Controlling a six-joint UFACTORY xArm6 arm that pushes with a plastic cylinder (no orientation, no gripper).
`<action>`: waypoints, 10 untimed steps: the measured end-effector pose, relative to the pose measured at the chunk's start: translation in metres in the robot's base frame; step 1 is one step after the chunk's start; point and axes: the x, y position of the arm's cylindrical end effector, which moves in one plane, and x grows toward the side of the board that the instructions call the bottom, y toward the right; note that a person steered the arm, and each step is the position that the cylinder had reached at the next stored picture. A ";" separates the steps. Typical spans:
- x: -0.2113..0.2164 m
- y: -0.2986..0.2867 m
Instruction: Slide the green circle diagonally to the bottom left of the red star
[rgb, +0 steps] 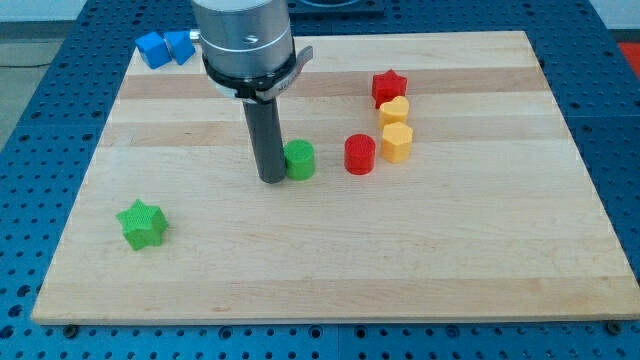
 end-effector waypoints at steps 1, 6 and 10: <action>-0.006 -0.008; -0.011 0.011; 0.001 0.023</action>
